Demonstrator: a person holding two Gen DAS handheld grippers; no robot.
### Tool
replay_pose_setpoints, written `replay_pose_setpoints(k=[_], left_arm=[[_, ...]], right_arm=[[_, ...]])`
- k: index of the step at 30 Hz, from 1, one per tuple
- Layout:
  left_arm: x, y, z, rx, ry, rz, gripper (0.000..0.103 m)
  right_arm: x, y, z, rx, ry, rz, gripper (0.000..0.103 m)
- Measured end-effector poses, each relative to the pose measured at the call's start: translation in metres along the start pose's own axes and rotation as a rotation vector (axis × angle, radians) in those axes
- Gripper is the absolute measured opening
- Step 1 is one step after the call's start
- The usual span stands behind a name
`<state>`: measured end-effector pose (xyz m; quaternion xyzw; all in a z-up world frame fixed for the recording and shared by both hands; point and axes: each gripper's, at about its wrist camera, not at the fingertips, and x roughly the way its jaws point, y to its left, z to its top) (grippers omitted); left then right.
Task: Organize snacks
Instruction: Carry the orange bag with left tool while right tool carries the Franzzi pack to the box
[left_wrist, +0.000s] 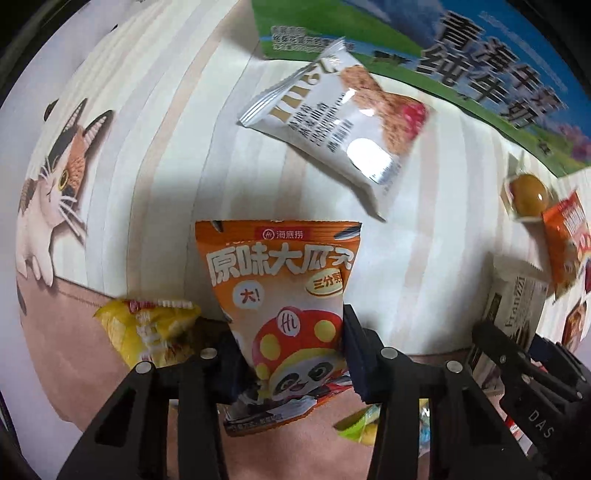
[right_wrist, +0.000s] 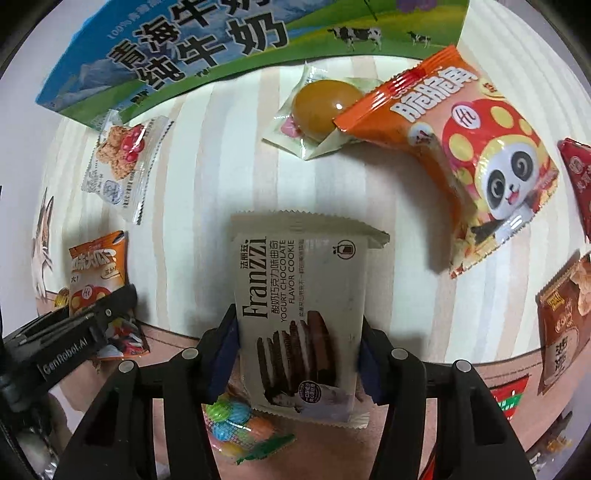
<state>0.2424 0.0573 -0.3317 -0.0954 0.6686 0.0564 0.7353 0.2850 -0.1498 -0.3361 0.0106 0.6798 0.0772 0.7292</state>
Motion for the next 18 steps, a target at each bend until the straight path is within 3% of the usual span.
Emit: replay_pose_setpoints(k=[4,10,18], left_arm=[[-0.012,-0.005,-0.011,0.014,-0.011,-0.024,0.041],[-0.052,0.001,-0.011,0.009,-0.064,-0.098,0.041],[-0.141,0.004,0.037,0.006,-0.167,-0.25,0.041]], right_arm=[[-0.01,0.007,-0.002,0.012,-0.006,0.06,0.058],[-0.062,0.004,0.003,0.011,-0.045,0.168,0.058],[-0.143,0.013,0.033,-0.021,-0.156,0.308,0.058]])
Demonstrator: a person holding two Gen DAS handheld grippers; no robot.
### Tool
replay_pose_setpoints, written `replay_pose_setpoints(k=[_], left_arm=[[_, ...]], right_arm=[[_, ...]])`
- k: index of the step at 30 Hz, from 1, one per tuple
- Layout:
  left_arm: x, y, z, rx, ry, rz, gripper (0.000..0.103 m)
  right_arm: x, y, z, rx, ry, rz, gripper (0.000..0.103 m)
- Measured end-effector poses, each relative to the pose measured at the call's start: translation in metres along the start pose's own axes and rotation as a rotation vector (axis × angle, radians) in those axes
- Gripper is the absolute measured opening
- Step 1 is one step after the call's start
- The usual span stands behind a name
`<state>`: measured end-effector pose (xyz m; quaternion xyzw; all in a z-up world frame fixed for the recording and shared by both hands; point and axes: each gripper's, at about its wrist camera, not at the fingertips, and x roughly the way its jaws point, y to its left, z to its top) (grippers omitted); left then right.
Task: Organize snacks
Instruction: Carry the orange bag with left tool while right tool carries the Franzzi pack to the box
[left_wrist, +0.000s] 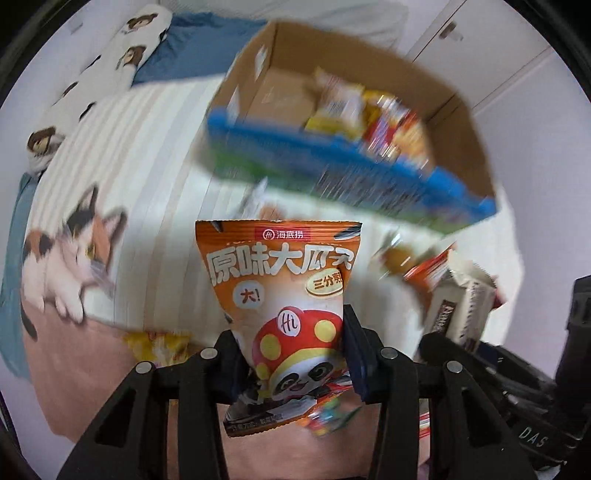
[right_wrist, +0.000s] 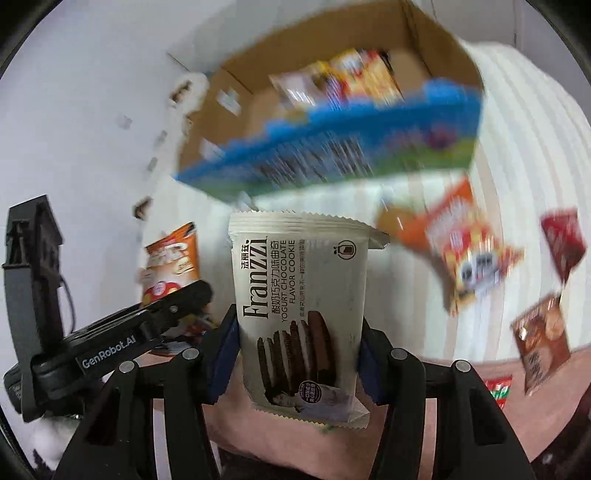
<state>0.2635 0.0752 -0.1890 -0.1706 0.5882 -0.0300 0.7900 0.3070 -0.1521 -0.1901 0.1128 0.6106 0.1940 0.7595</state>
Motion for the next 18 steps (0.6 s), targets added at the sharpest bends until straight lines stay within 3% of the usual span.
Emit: replay_pose_setpoints(k=[4,8,14,18], left_arm=[[-0.013,-0.024,0.054,0.02,-0.028,-0.039,0.041],[-0.015,-0.033,0.106,0.036,-0.039,-0.036,0.041],[0.015,-0.026,0.174,0.016,0.045,-0.039,0.041],[0.054,-0.01,0.204,-0.041,0.162,-0.063,0.041]], right_arm=[[-0.023,0.018,0.042,-0.025,-0.064,0.031,0.058],[-0.021,0.035,0.094,-0.04,-0.126,0.013,0.058],[0.009,0.045,0.164,-0.027,-0.125,-0.012,0.058],[0.043,0.042,0.192,-0.008,-0.08,-0.037,0.058]])
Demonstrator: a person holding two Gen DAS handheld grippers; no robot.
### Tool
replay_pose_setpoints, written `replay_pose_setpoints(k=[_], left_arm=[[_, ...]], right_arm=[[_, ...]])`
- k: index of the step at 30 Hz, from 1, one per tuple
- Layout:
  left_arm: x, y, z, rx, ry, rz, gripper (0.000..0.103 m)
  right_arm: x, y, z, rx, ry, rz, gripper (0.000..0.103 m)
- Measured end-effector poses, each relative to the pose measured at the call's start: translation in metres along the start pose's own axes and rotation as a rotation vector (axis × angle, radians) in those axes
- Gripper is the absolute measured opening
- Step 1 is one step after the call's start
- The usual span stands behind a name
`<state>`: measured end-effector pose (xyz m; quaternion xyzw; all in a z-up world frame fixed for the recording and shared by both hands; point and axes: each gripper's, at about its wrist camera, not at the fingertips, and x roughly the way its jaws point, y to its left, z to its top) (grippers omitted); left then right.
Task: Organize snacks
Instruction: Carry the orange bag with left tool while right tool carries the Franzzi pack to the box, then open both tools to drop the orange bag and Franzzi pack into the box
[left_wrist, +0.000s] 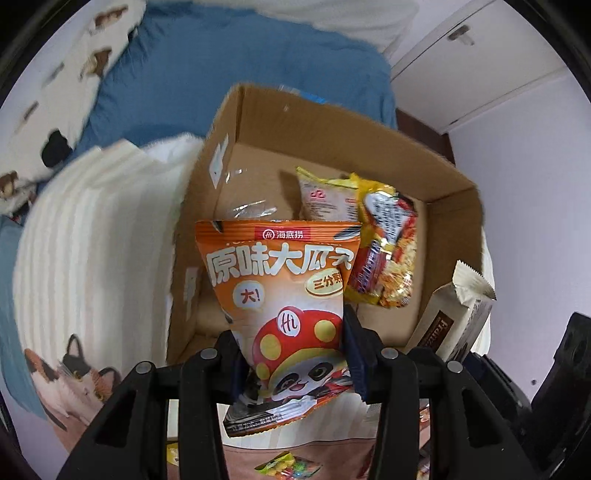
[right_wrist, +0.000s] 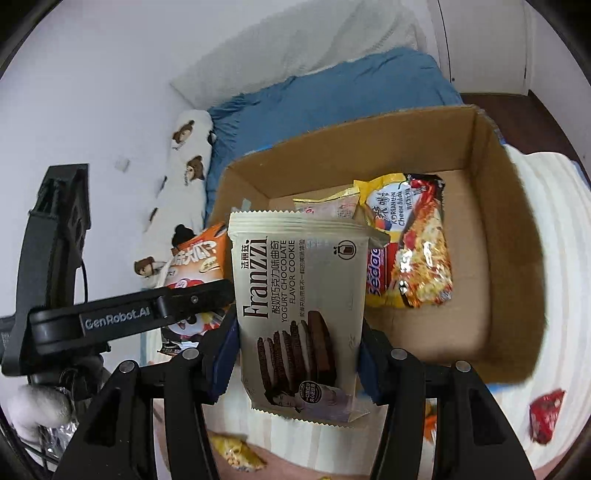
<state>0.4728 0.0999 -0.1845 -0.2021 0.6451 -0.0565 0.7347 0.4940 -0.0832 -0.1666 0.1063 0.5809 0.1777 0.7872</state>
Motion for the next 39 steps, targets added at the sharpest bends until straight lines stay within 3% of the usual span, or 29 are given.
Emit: replay_pose_setpoints(k=[6,12,15,16,18,19,21,29,39], left_arm=[[0.043,0.016,0.015,-0.062,0.13,-0.011,0.041],[0.066,0.016,0.018,-0.058,0.177,0.042,0.041],[0.072,0.014,0.017,-0.059,0.202,0.063,0.043],[0.073,0.013,0.017,-0.047,0.203,0.066,0.048],[0.07,0.009,0.017,-0.025,0.177,0.082,0.056],[0.07,0.008,0.016,-0.021,0.178,0.079,0.073],[0.068,0.003,0.014,0.0,0.168,0.095,0.095],[0.051,-0.005,0.001,0.029,0.112,0.154,0.095],[-0.002,-0.03,-0.041,0.105,-0.15,0.204,0.095]], right_arm=[[0.048,-0.013,0.011,0.063,0.079,-0.013,0.058],[0.083,-0.023,0.012,0.09,0.138,-0.02,0.059],[0.101,-0.028,0.013,0.124,0.211,0.005,0.061],[0.107,-0.029,0.013,0.128,0.244,-0.008,0.068],[0.114,-0.03,0.012,0.103,0.276,-0.053,0.097],[0.115,-0.03,0.012,0.087,0.28,-0.082,0.098],[0.117,-0.03,0.011,0.064,0.284,-0.121,0.098],[0.104,-0.036,0.007,0.037,0.253,-0.189,0.099],[0.036,-0.035,-0.009,-0.036,0.087,-0.287,0.099]])
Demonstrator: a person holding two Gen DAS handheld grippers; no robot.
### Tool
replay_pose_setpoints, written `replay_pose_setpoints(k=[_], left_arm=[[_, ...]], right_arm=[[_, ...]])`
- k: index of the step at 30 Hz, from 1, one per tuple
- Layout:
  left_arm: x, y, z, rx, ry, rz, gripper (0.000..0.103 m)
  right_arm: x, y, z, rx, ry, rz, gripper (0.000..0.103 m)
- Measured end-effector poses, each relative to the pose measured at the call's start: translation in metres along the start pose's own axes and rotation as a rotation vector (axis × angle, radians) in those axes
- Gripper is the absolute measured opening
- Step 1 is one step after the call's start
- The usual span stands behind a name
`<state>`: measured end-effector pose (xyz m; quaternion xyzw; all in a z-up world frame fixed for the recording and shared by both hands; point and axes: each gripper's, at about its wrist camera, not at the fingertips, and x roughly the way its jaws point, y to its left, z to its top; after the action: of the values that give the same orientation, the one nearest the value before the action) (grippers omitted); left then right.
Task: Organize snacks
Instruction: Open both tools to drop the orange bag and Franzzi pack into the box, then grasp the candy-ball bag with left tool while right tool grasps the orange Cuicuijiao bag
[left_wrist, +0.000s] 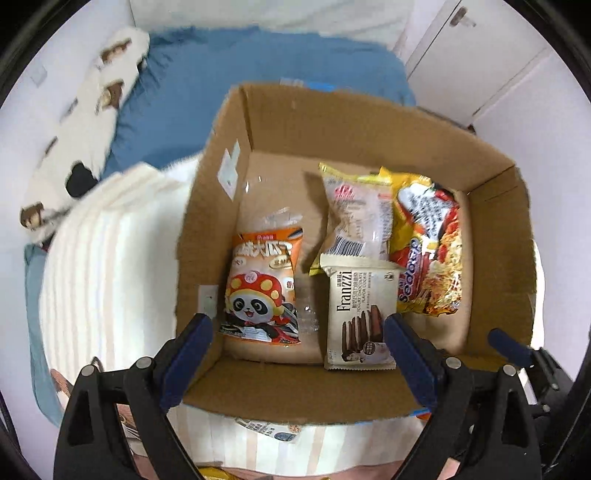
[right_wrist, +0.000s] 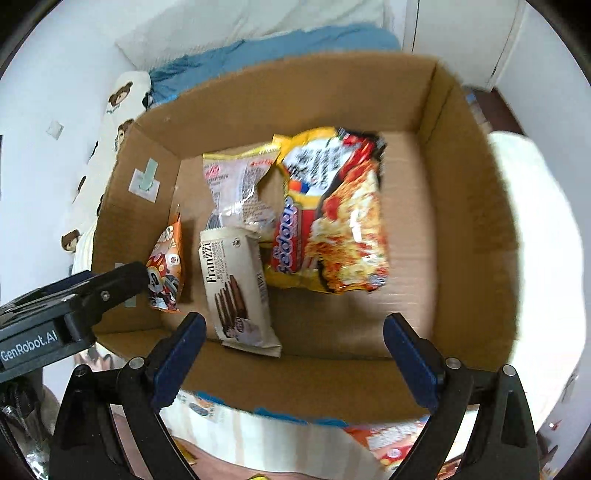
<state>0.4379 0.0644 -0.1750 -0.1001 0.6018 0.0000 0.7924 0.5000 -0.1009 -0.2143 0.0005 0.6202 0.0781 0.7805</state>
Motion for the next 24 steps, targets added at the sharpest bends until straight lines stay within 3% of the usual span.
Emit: replay_pose_setpoints(k=[5,13,24], left_arm=[[-0.025,-0.003,-0.016,-0.002,-0.101,0.003,0.095],[-0.077,-0.013,-0.053,0.044,-0.254,0.037,0.095],[-0.119,-0.019,-0.098,0.06,-0.317,0.007,0.095]], right_arm=[[-0.033,-0.001,-0.018,-0.029,-0.101,-0.059,0.099],[-0.09,-0.003,-0.053,-0.031,-0.229,-0.081,0.099],[-0.14,-0.003,-0.099,-0.026,-0.308,-0.031,0.099]])
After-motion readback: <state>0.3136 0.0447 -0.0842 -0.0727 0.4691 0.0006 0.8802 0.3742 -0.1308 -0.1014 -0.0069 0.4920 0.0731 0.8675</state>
